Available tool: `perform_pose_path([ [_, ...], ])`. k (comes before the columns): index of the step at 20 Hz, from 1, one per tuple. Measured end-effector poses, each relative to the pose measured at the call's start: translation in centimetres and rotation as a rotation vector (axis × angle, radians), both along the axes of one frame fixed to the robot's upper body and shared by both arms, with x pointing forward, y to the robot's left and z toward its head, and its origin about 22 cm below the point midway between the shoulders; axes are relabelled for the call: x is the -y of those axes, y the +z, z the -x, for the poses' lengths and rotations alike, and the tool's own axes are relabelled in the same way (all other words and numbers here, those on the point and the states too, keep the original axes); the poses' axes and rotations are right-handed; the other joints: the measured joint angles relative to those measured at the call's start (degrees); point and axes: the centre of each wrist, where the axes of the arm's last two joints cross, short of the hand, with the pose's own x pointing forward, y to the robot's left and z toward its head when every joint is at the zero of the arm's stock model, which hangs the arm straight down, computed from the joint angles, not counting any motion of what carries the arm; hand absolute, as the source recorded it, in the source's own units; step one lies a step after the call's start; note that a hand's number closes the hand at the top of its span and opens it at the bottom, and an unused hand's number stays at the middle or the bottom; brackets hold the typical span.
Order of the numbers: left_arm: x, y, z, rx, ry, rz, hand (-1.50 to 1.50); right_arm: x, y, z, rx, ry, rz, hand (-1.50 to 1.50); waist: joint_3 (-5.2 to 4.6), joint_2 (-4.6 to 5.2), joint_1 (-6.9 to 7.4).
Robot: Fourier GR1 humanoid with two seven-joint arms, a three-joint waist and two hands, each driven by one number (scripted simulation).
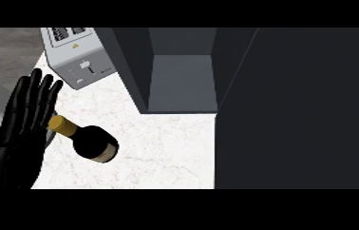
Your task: Pick up the wine, place it into the cabinet and close the cabinet
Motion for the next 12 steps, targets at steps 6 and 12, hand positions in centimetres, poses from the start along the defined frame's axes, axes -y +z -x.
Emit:
perform_pose_path([
  [6,1.3,1.8,-2.6,-0.025,-0.185,0.023,-1.50,-0.7,-0.1,2.1,0.001,0.004,-0.035,-1.50,1.21,1.70,-0.28],
  [12,4.4,2.2,-3.1,-0.236,-0.360,0.140,-1.50,-2.7,0.5,4.6,-0.120,0.288,-0.048,-1.50,1.50,1.92,-0.24],
])
